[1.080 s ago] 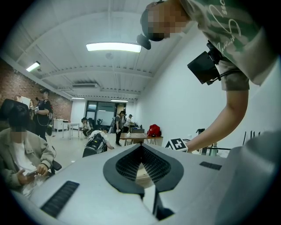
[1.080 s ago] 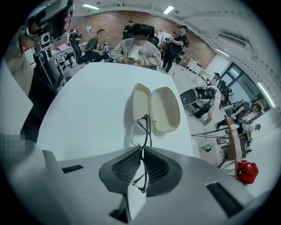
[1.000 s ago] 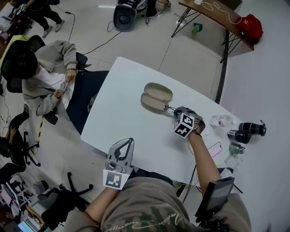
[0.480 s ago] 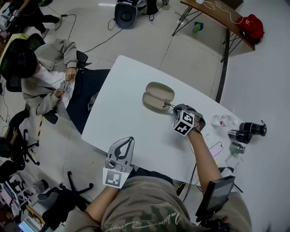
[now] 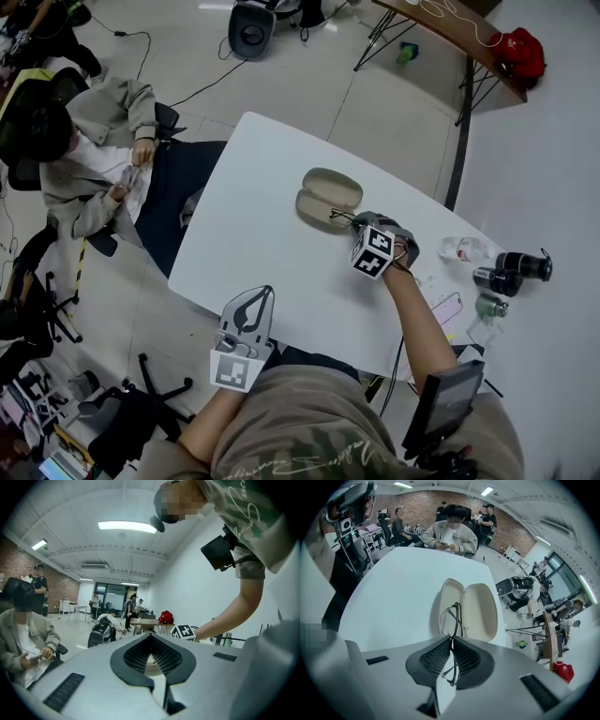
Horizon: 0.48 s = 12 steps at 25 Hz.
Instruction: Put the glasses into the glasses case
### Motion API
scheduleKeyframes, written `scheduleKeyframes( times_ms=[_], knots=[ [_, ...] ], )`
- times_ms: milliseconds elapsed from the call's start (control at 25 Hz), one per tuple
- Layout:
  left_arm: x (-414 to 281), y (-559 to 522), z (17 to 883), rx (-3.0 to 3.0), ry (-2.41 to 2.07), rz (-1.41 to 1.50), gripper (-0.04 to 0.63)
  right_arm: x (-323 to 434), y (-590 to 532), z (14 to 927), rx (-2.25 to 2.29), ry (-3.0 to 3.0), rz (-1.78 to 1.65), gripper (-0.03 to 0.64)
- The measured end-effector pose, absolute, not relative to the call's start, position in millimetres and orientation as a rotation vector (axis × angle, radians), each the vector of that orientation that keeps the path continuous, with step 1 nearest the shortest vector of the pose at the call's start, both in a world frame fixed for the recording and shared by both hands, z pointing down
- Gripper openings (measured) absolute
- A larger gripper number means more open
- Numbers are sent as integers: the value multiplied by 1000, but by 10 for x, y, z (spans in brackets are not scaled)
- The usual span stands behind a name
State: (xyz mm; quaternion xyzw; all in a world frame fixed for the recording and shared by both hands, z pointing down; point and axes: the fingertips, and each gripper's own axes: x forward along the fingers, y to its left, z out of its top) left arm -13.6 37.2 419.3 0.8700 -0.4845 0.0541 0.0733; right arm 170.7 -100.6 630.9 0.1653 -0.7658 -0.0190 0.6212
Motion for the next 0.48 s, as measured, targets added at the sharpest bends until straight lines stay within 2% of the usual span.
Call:
scheduleKeyframes(
  times_ms=[480],
  knots=[
    [-302, 397, 4220, 2576, -1464, 158, 6, 1477, -1035, 6348, 362, -1738, -53, 29]
  ],
)
